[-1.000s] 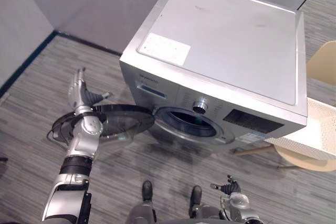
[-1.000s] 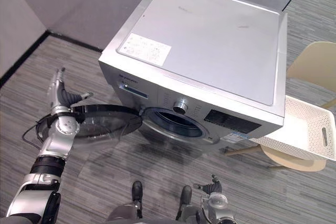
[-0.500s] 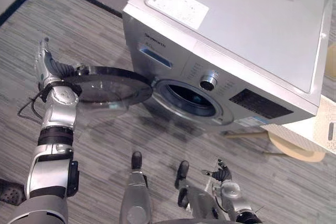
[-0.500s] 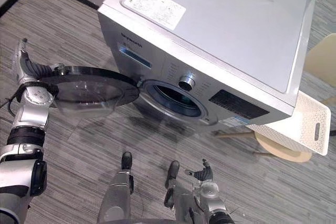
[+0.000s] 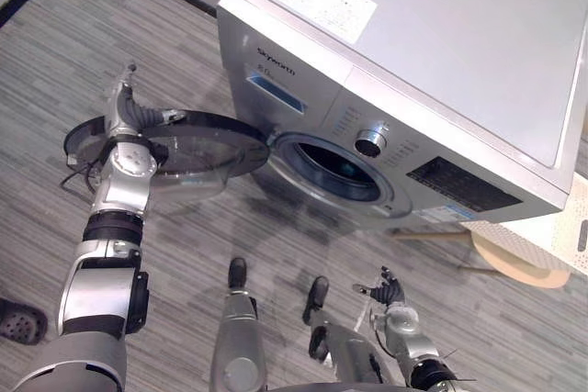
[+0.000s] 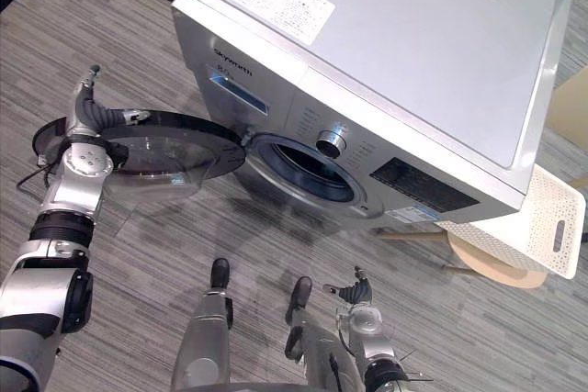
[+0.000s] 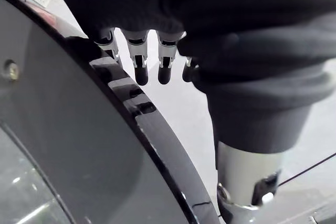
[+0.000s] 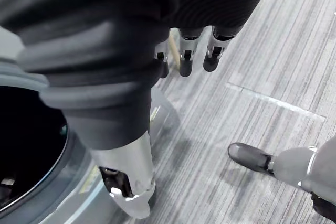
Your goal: Pick up the laundry basket with both hands and put the clothes into the washing machine.
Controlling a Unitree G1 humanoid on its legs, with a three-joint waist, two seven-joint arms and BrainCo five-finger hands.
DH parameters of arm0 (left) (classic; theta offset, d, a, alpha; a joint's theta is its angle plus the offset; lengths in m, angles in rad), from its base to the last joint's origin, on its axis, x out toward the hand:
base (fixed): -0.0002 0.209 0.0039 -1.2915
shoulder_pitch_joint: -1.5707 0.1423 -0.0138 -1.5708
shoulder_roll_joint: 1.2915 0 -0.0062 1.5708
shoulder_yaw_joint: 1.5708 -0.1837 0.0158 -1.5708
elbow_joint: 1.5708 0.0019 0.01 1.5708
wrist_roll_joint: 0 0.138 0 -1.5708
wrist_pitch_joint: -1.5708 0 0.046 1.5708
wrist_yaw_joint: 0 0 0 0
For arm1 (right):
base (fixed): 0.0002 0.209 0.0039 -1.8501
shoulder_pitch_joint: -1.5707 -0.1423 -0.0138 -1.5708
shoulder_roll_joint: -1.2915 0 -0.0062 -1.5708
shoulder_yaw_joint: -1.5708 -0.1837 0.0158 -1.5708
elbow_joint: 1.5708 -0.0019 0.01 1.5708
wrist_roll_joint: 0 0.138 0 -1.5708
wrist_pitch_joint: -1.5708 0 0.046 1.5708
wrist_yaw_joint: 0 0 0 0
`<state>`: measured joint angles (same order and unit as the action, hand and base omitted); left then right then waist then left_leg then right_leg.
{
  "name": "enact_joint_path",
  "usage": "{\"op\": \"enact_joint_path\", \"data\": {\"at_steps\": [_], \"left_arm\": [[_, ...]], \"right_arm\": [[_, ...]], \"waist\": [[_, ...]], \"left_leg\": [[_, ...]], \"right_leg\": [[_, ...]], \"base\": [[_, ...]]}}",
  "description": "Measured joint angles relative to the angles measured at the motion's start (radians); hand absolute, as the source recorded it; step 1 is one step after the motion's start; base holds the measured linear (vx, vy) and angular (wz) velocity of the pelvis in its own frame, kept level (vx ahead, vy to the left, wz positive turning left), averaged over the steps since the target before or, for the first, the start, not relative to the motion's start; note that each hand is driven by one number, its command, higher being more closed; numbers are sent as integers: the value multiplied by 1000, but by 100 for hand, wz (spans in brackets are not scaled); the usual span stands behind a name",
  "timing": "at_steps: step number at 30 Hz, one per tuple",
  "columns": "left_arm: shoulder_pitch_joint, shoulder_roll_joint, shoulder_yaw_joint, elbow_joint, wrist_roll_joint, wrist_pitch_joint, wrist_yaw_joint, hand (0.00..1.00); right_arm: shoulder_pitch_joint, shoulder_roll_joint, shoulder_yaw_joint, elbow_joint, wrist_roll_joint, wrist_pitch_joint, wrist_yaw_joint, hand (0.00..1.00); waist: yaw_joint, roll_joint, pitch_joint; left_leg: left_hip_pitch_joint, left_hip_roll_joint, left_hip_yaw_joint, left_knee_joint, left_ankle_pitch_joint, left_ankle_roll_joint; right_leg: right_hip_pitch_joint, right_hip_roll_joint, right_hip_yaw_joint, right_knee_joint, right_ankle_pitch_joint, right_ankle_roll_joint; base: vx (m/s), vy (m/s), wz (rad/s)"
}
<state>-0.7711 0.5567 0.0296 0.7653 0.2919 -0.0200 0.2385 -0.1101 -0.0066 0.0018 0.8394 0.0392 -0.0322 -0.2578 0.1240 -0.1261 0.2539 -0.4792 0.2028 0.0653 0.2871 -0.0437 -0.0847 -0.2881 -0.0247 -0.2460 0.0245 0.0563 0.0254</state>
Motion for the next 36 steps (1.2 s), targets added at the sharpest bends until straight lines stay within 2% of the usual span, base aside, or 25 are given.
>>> {"op": "enact_joint_path", "data": {"at_steps": [5,7,9,10,12,13,15,17,19,22,27,29,33,34,36], "left_arm": [[71,-64,10,0,0,-12,1,0],[135,-104,32,-3,-1,-21,2,0],[226,-186,65,-10,-19,-36,2,0],[250,-208,67,-10,-27,-38,2,0],[380,-329,109,-9,-108,-49,3,0],[430,-358,120,1,-148,-49,3,0],[503,-413,118,25,-224,-54,-6,0],[554,-457,87,34,-276,-54,-11,0],[588,-499,-3,50,-374,-58,-24,0],[586,-465,-95,49,-469,-52,-12,0],[542,-421,-279,29,-600,-53,54,0],[519,-409,-322,14,-617,-53,77,0],[440,-409,-500,-121,-647,-32,114,0],[432,-411,-549,-165,-649,-23,123,0],[432,-441,-569,-174,-669,-18,140,0]], "right_arm": [[-20,0,-5,0,0,5,2,0],[-19,1,-23,0,0,14,13,0],[-12,-2,-75,1,0,21,22,0],[-7,-3,-85,2,0,21,23,0],[19,-2,-124,4,0,36,30,0],[23,0,-132,13,0,41,40,0],[38,3,-154,22,0,41,45,0],[37,6,-162,42,-1,42,45,0],[39,14,-168,48,0,41,42,0],[21,22,-168,85,2,42,33,0],[-5,16,-186,149,30,58,-34,0],[-8,15,-190,156,39,61,-50,0],[40,9,-190,105,52,63,-75,0],[45,16,-187,86,69,63,-79,0],[48,28,-176,46,89,62,-93,0]], "waist": [[2,26,1],[0,47,-10],[-4,84,-33],[-4,93,-45],[-7,132,-95],[-8,137,-109],[-18,140,-130],[-19,133,-139],[-29,132,-145],[-33,130,-148],[-44,134,-143],[-53,137,-142],[-61,130,-98],[-68,122,-90],[-97,115,-84]], "left_leg": [[37,-8,13,-5,-1,2],[69,-18,29,-7,-4,7],[109,-40,41,-11,-6,11],[115,-45,43,-13,-9,15],[180,-71,56,-50,-16,26],[203,-78,65,-72,-15,26],[225,-84,82,-104,2,30],[246,-93,88,-138,19,34],[271,-105,83,-190,51,36],[283,-100,81,-249,92,24],[256,-106,74,-297,129,17],[237,-113,73,-323,146,13],[209,-123,91,-323,149,23],[209,-127,103,-317,149,23],[196,-136,124,-294,145,28]], "right_leg": [[3,-20,3,66,-36,4],[7,-39,5,111,-62,10],[24,-68,6,157,-94,26],[25,-76,7,168,-103,28],[64,-104,8,189,-128,44],[77,-113,7,188,-134,51],[93,-126,-5,183,-139,57],[98,-133,-3,178,-140,58],[110,-134,-3,152,-132,63],[110,-122,-4,122,-116,59],[71,-116,-5,89,-82,60],[46,-115,-5,76,-69,69],[35,-137,-32,79,-48,71],[36,-145,-29,79,-49,74],[24,-161,-24,92,-45,80]], "base": [[-13,7,0],[3,41,0],[26,63,8],[21,58,9],[60,70,11],[75,50,20],[68,17,21],[80,24,8],[46,9,8],[2,-10,3],[-54,19,2],[-103,44,4],[-81,67,25],[-70,57,5],[-47,69,-9]]}}
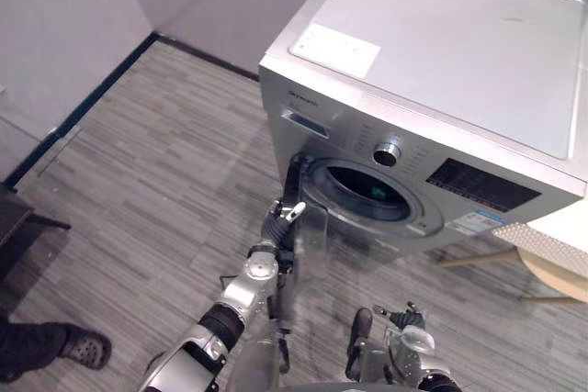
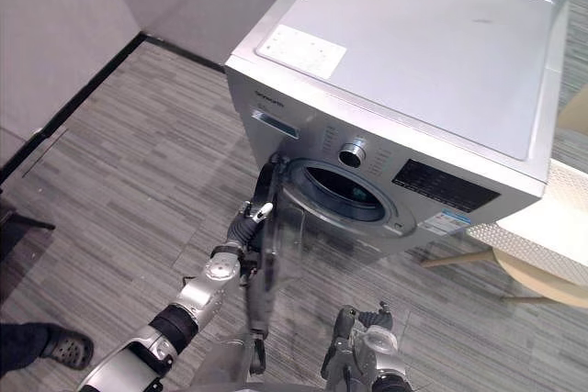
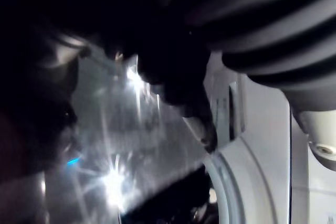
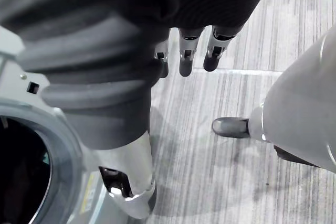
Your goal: Pick up the laundry basket with both hands and put the clothes into the washing machine.
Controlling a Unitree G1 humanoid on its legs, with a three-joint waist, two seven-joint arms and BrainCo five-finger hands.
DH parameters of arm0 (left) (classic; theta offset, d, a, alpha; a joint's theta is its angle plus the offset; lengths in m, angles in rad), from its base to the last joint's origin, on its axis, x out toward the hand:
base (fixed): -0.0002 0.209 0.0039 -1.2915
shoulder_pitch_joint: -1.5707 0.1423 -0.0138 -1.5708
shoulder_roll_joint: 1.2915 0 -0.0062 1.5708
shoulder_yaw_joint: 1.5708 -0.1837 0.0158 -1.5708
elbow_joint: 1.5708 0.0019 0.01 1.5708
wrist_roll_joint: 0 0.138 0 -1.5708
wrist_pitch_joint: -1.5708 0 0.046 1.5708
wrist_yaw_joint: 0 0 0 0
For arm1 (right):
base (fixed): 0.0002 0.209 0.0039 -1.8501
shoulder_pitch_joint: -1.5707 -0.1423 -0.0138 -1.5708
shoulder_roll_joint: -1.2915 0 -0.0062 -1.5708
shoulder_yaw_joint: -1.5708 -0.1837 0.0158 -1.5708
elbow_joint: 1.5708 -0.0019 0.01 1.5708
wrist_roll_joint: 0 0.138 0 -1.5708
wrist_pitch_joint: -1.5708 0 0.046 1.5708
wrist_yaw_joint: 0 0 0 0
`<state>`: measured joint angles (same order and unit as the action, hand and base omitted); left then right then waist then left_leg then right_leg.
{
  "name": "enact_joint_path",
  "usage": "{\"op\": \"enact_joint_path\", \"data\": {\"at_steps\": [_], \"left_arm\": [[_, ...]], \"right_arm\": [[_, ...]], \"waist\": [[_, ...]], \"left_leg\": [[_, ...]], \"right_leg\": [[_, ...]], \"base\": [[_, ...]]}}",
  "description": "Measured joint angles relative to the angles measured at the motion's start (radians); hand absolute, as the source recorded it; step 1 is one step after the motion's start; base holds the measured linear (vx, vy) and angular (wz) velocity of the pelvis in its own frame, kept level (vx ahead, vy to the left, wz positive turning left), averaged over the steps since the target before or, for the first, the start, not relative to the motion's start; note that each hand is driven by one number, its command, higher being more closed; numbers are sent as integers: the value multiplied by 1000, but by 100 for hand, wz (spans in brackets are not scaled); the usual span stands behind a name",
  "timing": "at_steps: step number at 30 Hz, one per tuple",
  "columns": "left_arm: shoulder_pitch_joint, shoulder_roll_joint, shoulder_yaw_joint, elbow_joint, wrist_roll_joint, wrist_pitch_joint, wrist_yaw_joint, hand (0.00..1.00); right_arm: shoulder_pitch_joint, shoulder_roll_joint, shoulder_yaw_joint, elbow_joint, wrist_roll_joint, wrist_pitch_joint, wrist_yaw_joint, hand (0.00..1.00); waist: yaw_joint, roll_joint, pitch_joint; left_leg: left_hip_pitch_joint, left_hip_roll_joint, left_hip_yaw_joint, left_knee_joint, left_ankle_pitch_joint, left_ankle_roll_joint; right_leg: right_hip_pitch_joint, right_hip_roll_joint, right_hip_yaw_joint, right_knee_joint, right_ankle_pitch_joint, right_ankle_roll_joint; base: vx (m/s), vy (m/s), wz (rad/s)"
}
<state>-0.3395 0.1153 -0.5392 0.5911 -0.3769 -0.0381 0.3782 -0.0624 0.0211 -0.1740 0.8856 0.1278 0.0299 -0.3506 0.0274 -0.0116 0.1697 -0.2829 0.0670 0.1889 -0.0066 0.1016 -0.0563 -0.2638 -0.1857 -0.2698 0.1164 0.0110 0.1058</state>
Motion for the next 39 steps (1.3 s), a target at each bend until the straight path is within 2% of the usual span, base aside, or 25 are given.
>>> {"op": "enact_joint_path", "data": {"at_steps": [1,3,5,6,9,10,12,13,15,16,19,23,25,28,30,32,34,36,39], "left_arm": [[-2,-15,0,-26,-16,0,1,0],[-29,-48,-8,-29,-24,9,1,0],[-52,-82,-16,-32,-24,15,1,0],[-65,-115,-46,-83,-24,12,-8,0],[-157,-161,-99,-117,-25,-8,-62,0],[-217,-202,-89,-121,-25,-17,-73,0],[-276,-243,-77,-128,-48,-22,-73,0],[-286,-249,-69,-129,-74,-40,-74,0],[-286,-249,-53,-125,-101,-41,-74,0],[-286,-249,-15,-105,-120,-39,-72,0],[-288,-249,21,-97,-118,-39,-70,0],[-295,-246,57,-70,-75,-32,-70,0],[-286,-231,-10,-86,-36,-22,-74,0],[-237,-191,-84,-245,19,-15,-120,0],[-174,-168,-101,-350,24,-30,-148,0],[-83,-148,-110,-420,23,-49,-181,0],[10,-113,-122,-463,22,-51,-209,0],[108,-76,-127,-505,17,-53,-248,0],[287,12,-112,-562,-15,-53,-341,0]], "right_arm": [[-5,0,12,-15,15,-1,0,0],[-31,0,17,-19,29,0,-6,0],[-54,7,-20,-54,53,-11,-43,0],[-95,-39,-13,-95,60,-10,-38,0],[-138,2,16,-94,62,-1,-36,0],[-139,33,49,-93,63,0,-34,0],[-128,37,56,-98,63,3,-19,0],[-116,39,50,-104,63,7,-19,0],[-96,39,42,-108,63,12,-18,0],[-47,42,23,-108,63,17,-18,0],[-7,44,7,-107,67,18,-19,0],[15,56,-16,-99,66,18,-18,0],[21,54,-20,-92,65,17,-17,0],[26,58,-21,-88,62,17,-13,0],[28,59,-20,-82,61,16,3,0],[28,59,-15,-66,60,16,15,0],[25,57,-12,-44,58,14,29,0],[21,49,-11,-25,58,14,33,0],[19,45,-4,10,57,15,71,0]], "waist": [[-15,-4,2],[-16,-9,7],[-17,-10,9],[-27,-12,9],[-53,-29,12],[-73,-34,16],[-69,-36,15],[-80,-36,15],[-91,-35,16],[-88,-41,19],[-92,-39,17],[-91,-38,1],[-83,-33,-4],[-74,-28,-17],[-67,-27,-33],[-62,-23,-58],[-33,-23,-81],[-23,-18,-95],[-1,-18,-98]], "left_leg": [[-25,-1,11,32,-12,17],[-58,5,29,95,-39,44],[-71,18,54,174,-86,49],[-62,24,77,207,-118,45],[-50,25,118,204,-112,50],[-59,38,135,247,-130,72],[-85,60,175,305,-170,81],[-93,68,192,322,-193,88],[-83,84,214,328,-221,83],[-49,93,221,339,-235,62],[-34,103,222,333,-236,55],[-28,110,223,275,-210,19],[-11,111,219,266,-201,25],[4,108,169,255,-192,25],[21,105,140,243,-184,18],[41,101,109,220,-179,12],[54,87,72,206,-171,5],[55,68,20,176,-145,4],[71,45,-94,139,-110,-7]], "right_leg": [[-13,-6,8,15,1,2],[-39,-8,29,37,2,1],[-43,-8,59,55,-1,-2],[-38,-7,93,51,-4,-2],[-39,-3,126,22,31,6],[-39,5,148,8,51,5],[-78,14,195,26,61,5],[-87,17,218,23,61,5],[-89,26,220,39,41,-18],[-73,33,221,71,5,-21],[-63,44,221,65,-3,-14],[-51,68,216,-11,26,-23],[-34,74,208,-19,31,-16],[6,77,168,-36,28,-17],[36,78,137,-37,16,-20],[68,75,107,-35,-3,-20],[95,71,74,-23,-31,-24],[106,57,21,8,-69,-24],[158,41,-93,66,-133,-32]], "base": [[-31,73,-15],[-3,42,-28],[44,28,-51],[83,31,-55],[99,10,-49],[52,11,-53],[17,49,-76],[-7,56,-66],[9,13,-39],[36,-16,-31],[50,-64,-14],[93,-75,-12],[150,-46,0],[158,-22,26],[100,-30,46],[87,-34,51],[57,-13,60],[21,-29,89],[-11,-60,115]]}}
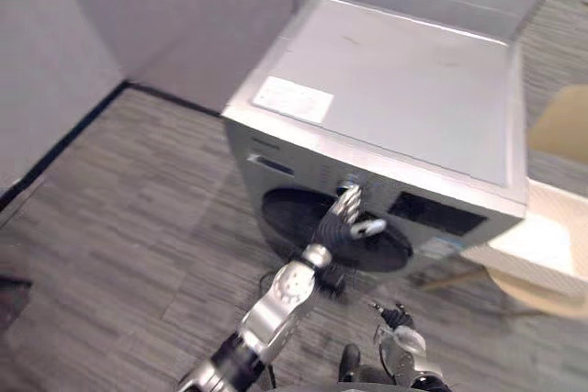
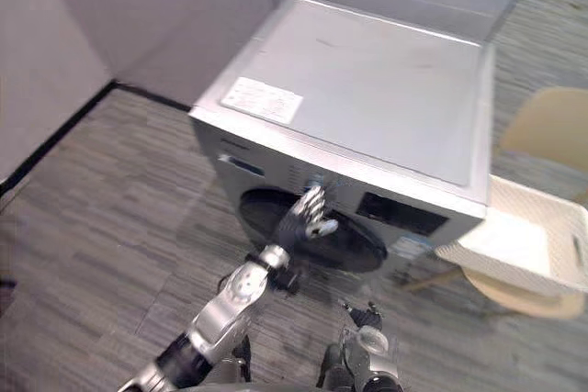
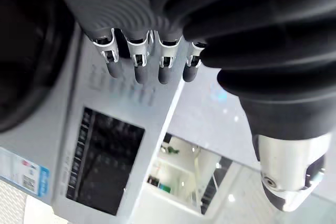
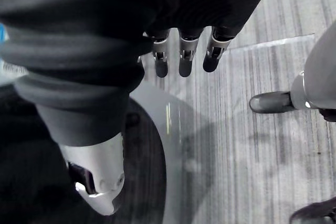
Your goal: Pick up the laundry basket with both hands and put the clothes into the washing machine.
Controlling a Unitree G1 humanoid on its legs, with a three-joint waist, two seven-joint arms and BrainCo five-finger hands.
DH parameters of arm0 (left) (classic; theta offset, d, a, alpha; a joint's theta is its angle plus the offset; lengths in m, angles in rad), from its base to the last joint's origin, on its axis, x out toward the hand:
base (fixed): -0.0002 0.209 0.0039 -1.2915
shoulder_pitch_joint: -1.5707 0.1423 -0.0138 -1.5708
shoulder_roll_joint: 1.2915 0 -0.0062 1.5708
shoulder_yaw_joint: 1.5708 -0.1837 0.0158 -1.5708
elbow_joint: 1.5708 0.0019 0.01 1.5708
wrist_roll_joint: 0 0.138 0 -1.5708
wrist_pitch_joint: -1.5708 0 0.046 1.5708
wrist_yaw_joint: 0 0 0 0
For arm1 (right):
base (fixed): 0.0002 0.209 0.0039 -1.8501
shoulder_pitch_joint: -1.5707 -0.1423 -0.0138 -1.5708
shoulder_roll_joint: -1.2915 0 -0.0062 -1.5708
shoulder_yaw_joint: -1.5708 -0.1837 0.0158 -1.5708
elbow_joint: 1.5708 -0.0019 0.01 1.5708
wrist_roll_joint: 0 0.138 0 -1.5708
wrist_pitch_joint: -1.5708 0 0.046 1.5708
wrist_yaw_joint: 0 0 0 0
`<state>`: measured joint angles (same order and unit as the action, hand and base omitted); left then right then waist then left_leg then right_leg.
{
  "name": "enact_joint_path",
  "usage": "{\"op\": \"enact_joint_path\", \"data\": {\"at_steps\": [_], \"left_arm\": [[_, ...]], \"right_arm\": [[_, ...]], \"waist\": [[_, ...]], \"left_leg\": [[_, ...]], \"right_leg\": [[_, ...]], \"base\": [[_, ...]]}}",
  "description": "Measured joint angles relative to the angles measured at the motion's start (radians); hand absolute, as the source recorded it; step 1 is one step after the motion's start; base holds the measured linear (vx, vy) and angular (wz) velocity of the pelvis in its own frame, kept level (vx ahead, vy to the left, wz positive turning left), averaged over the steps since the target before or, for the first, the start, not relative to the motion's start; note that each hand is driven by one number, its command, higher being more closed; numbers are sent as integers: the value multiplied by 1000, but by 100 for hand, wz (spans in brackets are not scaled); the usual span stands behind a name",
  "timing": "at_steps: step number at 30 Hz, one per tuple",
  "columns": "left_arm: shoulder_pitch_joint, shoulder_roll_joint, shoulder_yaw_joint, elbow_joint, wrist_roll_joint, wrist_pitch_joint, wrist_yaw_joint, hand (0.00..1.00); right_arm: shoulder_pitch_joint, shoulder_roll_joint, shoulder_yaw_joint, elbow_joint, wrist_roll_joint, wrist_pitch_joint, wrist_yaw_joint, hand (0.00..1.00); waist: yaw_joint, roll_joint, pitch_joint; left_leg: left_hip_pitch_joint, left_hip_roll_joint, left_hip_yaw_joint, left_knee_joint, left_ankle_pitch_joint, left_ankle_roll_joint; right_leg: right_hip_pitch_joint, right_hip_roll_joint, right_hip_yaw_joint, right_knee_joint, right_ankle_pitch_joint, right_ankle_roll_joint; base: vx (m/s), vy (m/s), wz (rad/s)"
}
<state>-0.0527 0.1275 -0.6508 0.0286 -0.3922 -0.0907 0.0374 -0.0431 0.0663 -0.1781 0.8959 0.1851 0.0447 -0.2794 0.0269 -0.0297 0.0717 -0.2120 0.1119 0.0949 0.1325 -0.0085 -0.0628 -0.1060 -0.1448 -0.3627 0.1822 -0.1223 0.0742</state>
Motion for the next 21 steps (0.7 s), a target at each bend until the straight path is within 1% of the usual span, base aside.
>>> {"op": "enact_joint_path", "data": {"at_steps": [1,3,4,5,6,7,8,11,12,13,14,15,16,17,18,19,20,21], "left_arm": [[26,17,8,-2,-5,0,-14,0],[123,61,75,1,-27,6,-60,0],[142,70,94,3,-29,7,-65,0],[181,84,141,14,-29,7,-82,0],[194,85,161,26,-29,7,-82,0],[214,85,209,60,-28,7,-82,0],[223,86,235,80,-29,7,-82,0],[279,69,401,188,-29,7,-77,0],[290,57,463,230,-29,7,-74,0],[290,49,490,256,-29,7,-69,0],[289,33,527,291,-26,6,-51,0],[280,18,579,336,-8,6,-29,0],[268,-1,629,396,24,6,-6,0],[260,-12,650,426,46,6,6,0],[238,-34,677,494,92,6,28,0],[222,-46,701,560,120,8,40,0],[219,-47,703,591,135,8,49,0],[207,-45,706,670,171,8,61,0]], "right_arm": [[0,0,2,5,0,0,2,0],[-8,-12,23,22,-6,-2,22,0],[-8,-18,36,24,-12,-2,28,0],[-10,-29,41,24,-30,-2,42,0],[-10,-32,41,24,-33,-2,44,0],[-14,-35,43,26,-38,-3,46,0],[-19,-36,46,32,-39,-5,47,0],[-23,-44,80,37,-42,-19,59,0],[-23,-45,90,38,-46,-23,65,0],[-23,-48,104,38,-53,-25,66,0],[-24,-51,119,38,-65,-28,66,0],[-29,-53,120,46,-77,-38,67,0],[-32,-52,120,64,-79,-38,66,0],[-33,-54,119,70,-80,-38,66,0],[-33,-64,118,72,-84,-38,66,0],[-34,-72,116,72,-90,-38,66,0],[-37,-73,115,72,-97,-38,66,0],[-45,-75,113,72,-109,-38,66,0]], "waist": [[3,-1,-3],[33,0,-17],[41,1,-21],[44,7,-25],[44,8,-26],[45,10,-27],[46,10,-27],[50,10,-28],[71,10,-27],[74,10,-27],[83,12,-26],[88,10,-18],[93,3,-17],[89,-3,-18],[81,-4,-8],[79,8,-12],[77,5,-9],[69,-3,-3]], "left_leg": [[2,-5,-21,-6,6,-1],[13,-14,-73,-45,38,-7],[16,-17,-87,-57,48,-9],[18,-25,-130,-76,68,-10],[19,-27,-144,-86,76,-11],[18,-32,-178,-100,90,-12],[16,-34,-193,-105,99,-13],[13,-41,-259,-129,120,-16],[8,-43,-267,-122,120,-16],[3,-45,-272,-115,120,-16],[-12,-49,-279,-101,119,-16],[-42,-59,-275,-79,99,18],[-66,-55,-182,-59,73,124],[-77,-43,-119,-48,69,157],[-97,-1,22,-19,71,161],[-102,38,156,8,74,156],[-103,49,203,14,88,137],[-104,40,236,11,101,105]], "right_leg": [[6,-4,-18,9,-10,-1],[24,-10,-71,34,-33,-5],[29,-10,-83,34,-35,-5],[46,-12,-123,36,-43,-5],[51,-13,-137,38,-47,-4],[60,-14,-167,44,-54,-5],[66,-13,-183,44,-57,-6],[85,-10,-241,47,-78,-9],[85,-12,-244,60,-88,-10],[84,-14,-247,65,-92,-11],[84,-16,-263,72,-99,-10],[79,-31,-277,93,-123,3],[86,-41,-310,90,-129,10],[90,-47,-319,82,-128,10],[100,-53,-353,78,-124,8],[103,-62,-379,83,-122,16],[103,-65,-382,86,-117,25],[102,-68,-374,86,-114,30]], "base": [[-25,-59,86],[-31,-56,73],[-33,-52,76],[-42,-50,68],[-58,-59,86],[-58,-47,62],[-59,-51,72],[-62,-52,58],[-39,-27,35],[-34,-13,31],[-70,9,42],[-80,16,69],[-68,19,80],[18,36,97],[87,56,96],[87,56,81],[170,72,57],[186,88,31]]}}
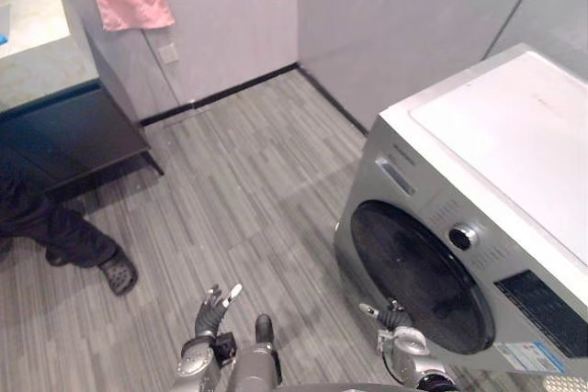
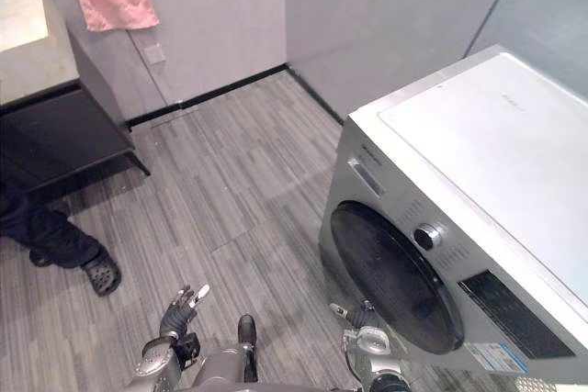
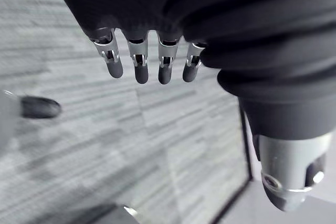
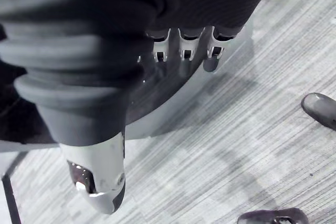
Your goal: Pick up the laundry basket with both hands and put the clothes into the washing machine.
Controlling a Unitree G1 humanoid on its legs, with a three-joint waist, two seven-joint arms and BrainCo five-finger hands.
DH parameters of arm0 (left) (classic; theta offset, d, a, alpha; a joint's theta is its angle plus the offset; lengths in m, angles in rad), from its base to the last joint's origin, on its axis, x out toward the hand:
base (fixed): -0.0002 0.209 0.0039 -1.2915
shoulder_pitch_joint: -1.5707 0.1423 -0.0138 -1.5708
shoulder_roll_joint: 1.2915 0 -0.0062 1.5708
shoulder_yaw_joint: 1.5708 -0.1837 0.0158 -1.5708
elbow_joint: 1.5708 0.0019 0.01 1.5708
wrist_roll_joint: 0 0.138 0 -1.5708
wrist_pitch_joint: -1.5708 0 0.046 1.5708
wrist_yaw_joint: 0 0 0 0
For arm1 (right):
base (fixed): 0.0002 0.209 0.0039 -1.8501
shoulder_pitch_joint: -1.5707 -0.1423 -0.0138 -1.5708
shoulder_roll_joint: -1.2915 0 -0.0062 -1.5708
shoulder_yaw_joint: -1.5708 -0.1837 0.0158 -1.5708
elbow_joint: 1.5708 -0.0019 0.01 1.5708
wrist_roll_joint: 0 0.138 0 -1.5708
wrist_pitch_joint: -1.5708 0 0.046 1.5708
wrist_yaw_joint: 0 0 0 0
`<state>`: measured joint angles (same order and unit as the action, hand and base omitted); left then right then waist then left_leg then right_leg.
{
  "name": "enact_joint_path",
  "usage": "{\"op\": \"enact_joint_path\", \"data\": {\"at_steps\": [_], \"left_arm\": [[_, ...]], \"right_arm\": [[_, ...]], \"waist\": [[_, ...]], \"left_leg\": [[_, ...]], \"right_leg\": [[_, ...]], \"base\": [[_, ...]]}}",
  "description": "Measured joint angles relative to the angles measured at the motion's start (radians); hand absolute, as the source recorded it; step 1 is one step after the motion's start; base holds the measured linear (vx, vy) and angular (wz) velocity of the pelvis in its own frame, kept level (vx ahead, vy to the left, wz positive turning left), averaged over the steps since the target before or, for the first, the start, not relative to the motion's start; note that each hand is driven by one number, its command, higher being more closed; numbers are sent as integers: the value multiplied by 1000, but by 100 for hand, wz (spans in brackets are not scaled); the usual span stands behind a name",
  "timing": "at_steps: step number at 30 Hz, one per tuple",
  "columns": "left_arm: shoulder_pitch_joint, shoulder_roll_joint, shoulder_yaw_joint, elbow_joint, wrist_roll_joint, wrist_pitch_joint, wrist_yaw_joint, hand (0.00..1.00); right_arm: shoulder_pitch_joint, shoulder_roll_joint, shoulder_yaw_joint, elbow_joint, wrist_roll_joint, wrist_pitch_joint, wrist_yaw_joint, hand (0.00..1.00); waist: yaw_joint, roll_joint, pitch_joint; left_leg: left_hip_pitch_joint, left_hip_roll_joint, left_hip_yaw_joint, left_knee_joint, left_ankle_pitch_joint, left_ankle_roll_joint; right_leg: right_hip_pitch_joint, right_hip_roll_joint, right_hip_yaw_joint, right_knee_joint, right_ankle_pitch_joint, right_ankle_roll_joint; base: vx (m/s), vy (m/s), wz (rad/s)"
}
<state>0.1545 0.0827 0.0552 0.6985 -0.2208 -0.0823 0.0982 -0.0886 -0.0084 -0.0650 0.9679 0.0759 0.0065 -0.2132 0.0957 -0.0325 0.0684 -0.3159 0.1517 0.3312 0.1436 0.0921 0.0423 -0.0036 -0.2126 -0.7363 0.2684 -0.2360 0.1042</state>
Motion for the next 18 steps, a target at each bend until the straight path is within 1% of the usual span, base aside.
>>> {"op": "enact_joint_path", "data": {"at_steps": [1,2,3,4,5,6,7,8,9,10,11,12,13,14,15,16,17,18], "left_arm": [[-12,1,18,71,32,4,8,0],[-25,2,30,123,62,12,22,0],[-26,3,33,133,68,13,25,0],[-36,3,48,145,82,15,38,0],[-49,0,57,157,98,19,42,0],[-48,-2,56,158,106,19,45,0],[-41,0,56,164,116,19,55,0],[-36,7,56,174,120,20,59,0],[-36,8,55,179,123,21,60,0],[-38,19,58,185,128,21,60,0],[-39,23,62,185,128,21,61,0],[-42,25,70,186,128,21,62,0],[-57,16,71,189,128,21,64,0],[-66,10,73,195,128,20,66,0],[-81,-1,80,201,129,20,74,0],[-88,-9,98,204,135,19,78,0],[-87,-22,104,205,138,18,78,0],[-91,-33,115,207,145,17,80,0]], "right_arm": [[-10,2,-6,0,-8,-1,1,0],[-16,13,-9,0,-9,0,1,0],[-15,16,-11,0,-9,0,1,0],[-1,34,-19,-3,-10,-3,1,0],[21,29,-28,0,-24,-4,3,0],[35,28,-35,1,-37,-5,8,0],[56,22,-41,0,-52,-5,21,0],[80,10,-42,0,-67,-2,33,0],[92,6,-42,1,-75,-2,39,0],[102,1,-42,10,-79,0,42,0],[103,-1,-42,10,-79,1,42,0],[105,-2,-41,1,-79,-1,42,0],[113,-3,-40,-15,-79,-9,42,0],[117,-3,-39,-19,-78,-11,42,0],[121,-7,-39,-22,-78,-17,43,0],[127,-10,-40,-21,-77,-21,43,0],[131,-10,-41,-21,-76,-22,43,0],[137,-9,-42,-22,-74,-24,45,0]], "waist": [[0,-11,7],[1,-31,19],[1,-35,21],[-5,-51,32],[-2,-52,36],[-2,-48,39],[-6,-37,45],[-33,-26,52],[-47,-10,62],[-68,-15,65],[-76,-17,66],[-84,-19,67],[-84,-16,70],[-84,-15,72],[-94,-18,75],[-103,-27,76],[-106,-35,72],[-108,-42,69]], "left_leg": [[-1,-15,-4,-6,-9,-16],[0,-27,-5,-2,-18,-29],[0,-30,-7,0,-22,-34],[0,-41,-14,34,-58,-31],[6,-46,-19,88,-124,-30],[18,-47,-22,107,-153,-32],[45,-53,-33,145,-199,-25],[73,-61,-70,166,-232,-18],[83,-57,-89,173,-245,-14],[101,-61,-127,170,-258,-8],[109,-63,-145,166,-259,-5],[125,-67,-170,154,-263,-4],[135,-74,-205,151,-268,-3],[141,-80,-230,151,-273,-6],[151,-97,-278,154,-283,-15],[157,-125,-338,160,-292,-28],[158,-141,-366,169,-298,-39],[154,-152,-421,211,-321,-59]], "right_leg": [[3,-2,17,-23,8,12],[17,-3,21,-51,21,19],[22,-4,21,-58,24,19],[43,-18,26,-57,30,19],[50,-49,47,5,29,19],[46,-71,67,69,30,18],[7,-128,133,255,48,-24],[-70,-162,240,449,129,-128],[-103,-155,302,516,119,-116],[-162,-114,383,582,45,-74],[-189,-91,403,586,14,-65],[-244,-37,448,548,-21,-63],[-287,18,494,472,-36,-48],[-305,46,525,427,-36,-47],[-318,92,605,331,-29,-37],[-312,112,677,227,-9,-28],[-308,107,692,187,12,-38],[-281,94,662,175,76,-55]], "base": [[251,125,26],[134,79,15],[179,107,24],[188,139,24],[226,175,21],[188,180,12],[201,180,29],[211,156,46],[230,102,72],[189,47,65],[238,50,72],[237,24,74],[240,-3,82],[252,-61,123],[318,-153,161],[268,-140,176],[286,-199,189],[343,-233,161]]}}
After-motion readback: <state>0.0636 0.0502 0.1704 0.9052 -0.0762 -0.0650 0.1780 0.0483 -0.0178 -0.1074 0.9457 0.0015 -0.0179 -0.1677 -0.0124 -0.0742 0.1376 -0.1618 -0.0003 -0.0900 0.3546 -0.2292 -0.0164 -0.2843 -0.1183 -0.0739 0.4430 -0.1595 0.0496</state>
